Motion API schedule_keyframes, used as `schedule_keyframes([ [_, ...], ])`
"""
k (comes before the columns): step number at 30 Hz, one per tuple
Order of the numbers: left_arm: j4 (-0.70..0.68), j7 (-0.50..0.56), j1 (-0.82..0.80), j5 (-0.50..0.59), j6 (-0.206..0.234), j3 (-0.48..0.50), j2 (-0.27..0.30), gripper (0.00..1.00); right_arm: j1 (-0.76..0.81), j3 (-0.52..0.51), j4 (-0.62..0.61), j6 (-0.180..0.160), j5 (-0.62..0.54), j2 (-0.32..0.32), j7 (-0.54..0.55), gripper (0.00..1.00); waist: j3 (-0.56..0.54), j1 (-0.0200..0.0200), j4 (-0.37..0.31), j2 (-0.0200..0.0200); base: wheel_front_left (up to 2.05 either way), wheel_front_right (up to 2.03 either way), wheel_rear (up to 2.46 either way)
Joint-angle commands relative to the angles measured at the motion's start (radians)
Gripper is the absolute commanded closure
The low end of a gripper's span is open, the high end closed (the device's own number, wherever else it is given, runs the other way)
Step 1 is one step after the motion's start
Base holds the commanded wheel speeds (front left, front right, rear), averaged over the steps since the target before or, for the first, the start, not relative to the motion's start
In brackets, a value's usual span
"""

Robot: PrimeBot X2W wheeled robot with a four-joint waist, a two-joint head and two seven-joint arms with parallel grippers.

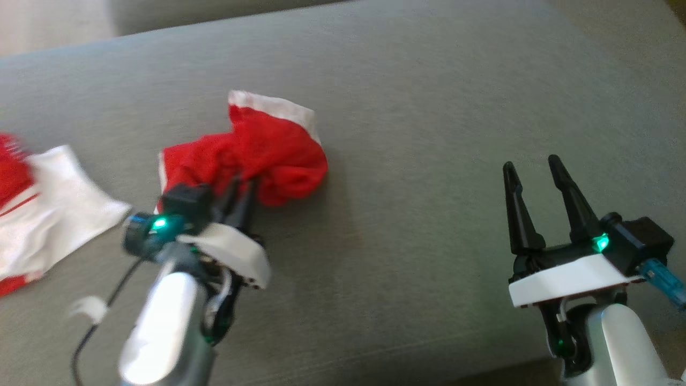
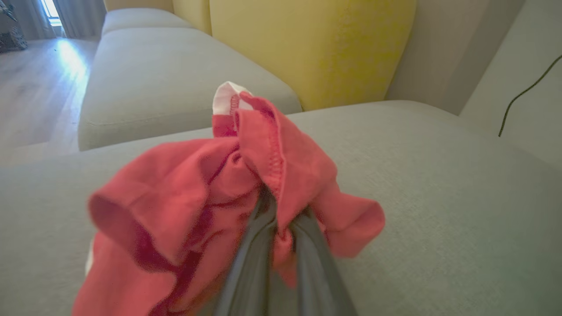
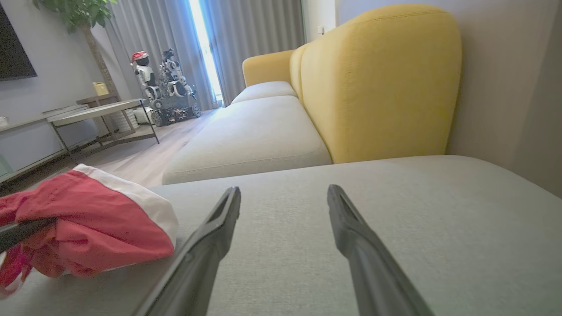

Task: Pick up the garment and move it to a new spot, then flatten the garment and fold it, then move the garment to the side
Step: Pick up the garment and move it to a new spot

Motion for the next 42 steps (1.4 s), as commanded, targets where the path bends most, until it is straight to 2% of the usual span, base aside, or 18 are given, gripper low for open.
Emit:
schedule_keyframes([
  [1, -0.012, 0.004, -0.058, 0.000, -0.008, 0.011, -0.001, 1.00, -0.033, 0.024, -0.026, 0.004, 0.012, -0.003, -0.020, 0.00, 0.052, 0.0000, -0.094, 0.0000, 0.00, 0.00, 0.00],
  [7, 0.107, 0.005, -0.110, -0.015, -0.038, -0.114, -0.025, 1.00, -0.040, 0.028, -0.003, 0.004, 0.040, -0.003, -0.050, 0.00, 0.091, 0.0000, -0.165, 0.0000, 0.00, 0.00, 0.00],
  [8, 0.124, 0.005, -0.118, -0.016, -0.038, -0.130, -0.026, 0.85, -0.043, 0.029, 0.000, 0.004, 0.043, -0.003, -0.055, 0.00, 0.096, 0.0000, -0.171, 0.0000, 0.00, 0.00, 0.00],
  [9, 0.141, 0.004, -0.125, -0.020, -0.038, -0.143, -0.028, 0.11, -0.046, 0.030, 0.003, 0.004, 0.047, -0.003, -0.059, 0.00, 0.099, 0.0000, -0.174, 0.0000, 0.00, 0.00, 0.00],
  [10, 0.157, 0.001, -0.131, -0.023, -0.036, -0.155, -0.029, 0.00, -0.047, 0.030, 0.007, 0.004, 0.052, -0.003, -0.063, 0.00, 0.100, 0.0000, -0.176, 0.0000, 0.00, 0.00, 0.00],
  [17, 0.178, -0.051, -0.148, -0.043, -0.043, -0.231, -0.031, 0.00, -0.045, 0.017, 0.024, 0.004, 0.077, -0.003, -0.073, 0.00, 0.081, 0.0000, -0.129, 0.0000, 0.00, 0.00, 0.00],
  [23, 0.086, -0.084, -0.099, -0.080, -0.026, -0.245, -0.028, 0.00, -0.034, -0.009, 0.017, 0.004, 0.057, -0.003, -0.055, 0.00, 0.029, 0.0000, -0.020, 0.0000, 0.00, 0.00, 0.00],
  [28, 0.012, -0.085, -0.040, -0.087, 0.025, -0.214, 0.003, 0.00, -0.021, -0.022, 0.002, 0.004, 0.042, -0.003, -0.036, 0.00, -0.004, 0.0000, 0.057, 0.0000, 0.00, 0.00, 0.00],
  [32, -0.034, -0.102, -0.004, -0.097, 0.082, -0.157, 0.033, 0.00, -0.008, -0.035, -0.012, 0.004, 0.034, -0.003, -0.021, 0.00, -0.027, 0.0000, 0.113, 0.0000, 0.00, 0.00, 0.00],
  [33, -0.034, -0.102, -0.004, -0.097, 0.082, -0.157, 0.033, 0.00, -0.008, -0.035, -0.012, 0.004, 0.034, -0.003, -0.021, 0.00, -0.027, 0.0000, 0.113, 0.0000, 0.00, 0.00, 0.00],
  [34, -0.050, -0.117, 0.008, -0.101, 0.111, -0.121, 0.050, 0.00, -0.001, -0.040, -0.018, 0.004, 0.028, -0.003, -0.012, 0.00, -0.039, 0.0000, 0.136, 0.0000, 0.00, 0.00, 0.00],
  [35, -0.050, -0.117, 0.008, -0.101, 0.111, -0.121, 0.050, 0.00, -0.001, -0.040, -0.018, 0.004, 0.028, -0.003, -0.012, 0.00, -0.039, 0.0000, 0.136, 0.0000, 0.00, 0.00, 0.00],
  [36, -0.058, -0.129, 0.022, -0.108, 0.139, -0.084, 0.066, 0.00, 0.006, -0.043, -0.022, 0.004, 0.022, -0.003, -0.004, 0.00, -0.051, 0.0000, 0.156, 0.0000, 0.00, 0.00, 0.00],
  [40, -0.064, -0.142, 0.045, -0.124, 0.166, -0.035, 0.091, 0.00, 0.018, -0.050, -0.026, 0.004, 0.014, -0.003, 0.006, 0.00, -0.069, 0.0000, 0.179, 0.0000, 0.00, 0.00, 0.00],
  [42, -0.063, -0.149, 0.059, -0.141, 0.163, -0.011, 0.107, 0.00, 0.030, -0.057, -0.030, 0.004, 0.007, -0.003, 0.012, 0.00, -0.079, 0.0000, 0.192, 0.0000, 0.00, 0.00, 0.00],
])
